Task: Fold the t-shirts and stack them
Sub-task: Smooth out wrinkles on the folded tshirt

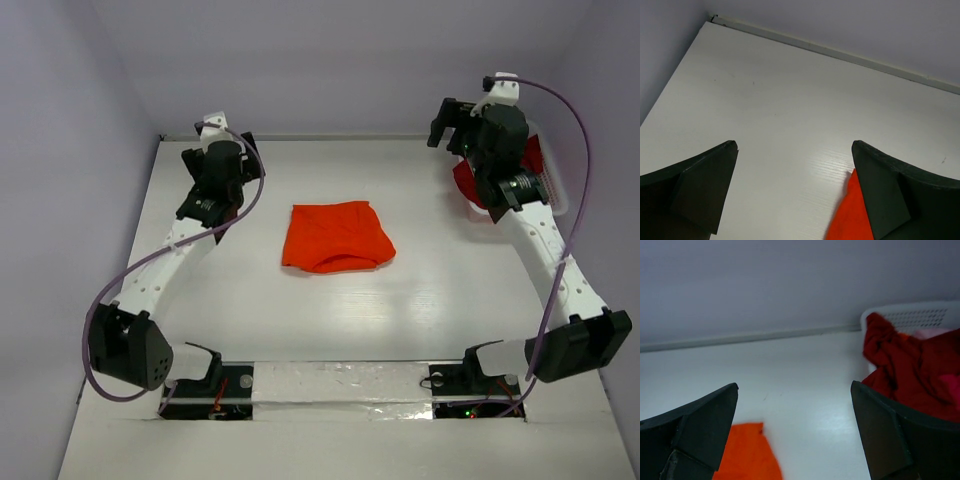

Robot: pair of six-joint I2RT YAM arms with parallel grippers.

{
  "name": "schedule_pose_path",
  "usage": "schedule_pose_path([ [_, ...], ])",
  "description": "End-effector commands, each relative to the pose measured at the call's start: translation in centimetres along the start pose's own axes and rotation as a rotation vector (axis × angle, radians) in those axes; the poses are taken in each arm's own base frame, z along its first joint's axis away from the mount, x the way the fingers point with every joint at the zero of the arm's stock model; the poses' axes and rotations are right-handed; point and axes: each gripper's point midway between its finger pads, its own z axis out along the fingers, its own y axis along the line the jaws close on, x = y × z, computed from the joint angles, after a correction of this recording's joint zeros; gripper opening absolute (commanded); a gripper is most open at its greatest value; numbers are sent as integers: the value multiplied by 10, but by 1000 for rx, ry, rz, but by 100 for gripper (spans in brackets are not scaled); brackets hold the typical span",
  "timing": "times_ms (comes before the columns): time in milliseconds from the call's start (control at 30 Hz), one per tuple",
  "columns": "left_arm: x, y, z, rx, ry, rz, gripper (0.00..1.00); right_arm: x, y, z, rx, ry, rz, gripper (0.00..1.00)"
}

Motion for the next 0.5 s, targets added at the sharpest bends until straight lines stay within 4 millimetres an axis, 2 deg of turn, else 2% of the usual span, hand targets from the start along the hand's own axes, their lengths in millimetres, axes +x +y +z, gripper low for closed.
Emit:
schedule_pose_path([
  [0, -55, -3, -17, 84, -239, -95, 99, -44, -2, -5, -31, -244, -67, 100],
  [67, -38, -3, -13, 99, -210, -6, 99, -41, -14, -5, 23, -252, -96, 100],
  [100, -28, 6, -9, 71, -182, 17, 99, -41, -20, -7, 51, -261, -131, 100],
  [133, -22, 11, -7, 63, -170, 28, 99, -26, -31, -4, 81, -236, -145, 100],
  [167, -9, 25, -2, 37, -147, 25, 99, -26, -35, -4, 89, -256, -142, 100],
  [200, -3, 31, 0, 38, -141, 18, 99, -22, -41, -4, 100, -265, -147, 100],
  [233, -8, 33, -2, 58, -174, -12, 99, -2, -56, -3, 126, -244, -144, 100],
  [267, 6, 47, 2, 35, -161, -18, 99, -9, -62, -6, 121, -308, -116, 100],
  [300, 0, 49, -1, 47, -199, -32, 99, -5, -59, -7, 62, -333, -63, 100],
  [333, 3, 51, -1, 46, -207, -23, 99, -8, -74, -16, 79, -378, -35, 100],
  [367, 16, 60, 1, 27, -199, -5, 99, 9, -83, -14, 89, -392, -15, 100],
  [400, 9, 64, 1, 19, -253, 2, 99, 13, -88, -15, 94, -404, -12, 100],
  [433, 11, 65, -1, 29, -271, 15, 99, 18, -92, -14, 101, -408, -23, 100],
  [467, 23, 72, 2, 15, -267, 31, 99, 25, -100, -10, 120, -400, -37, 100],
])
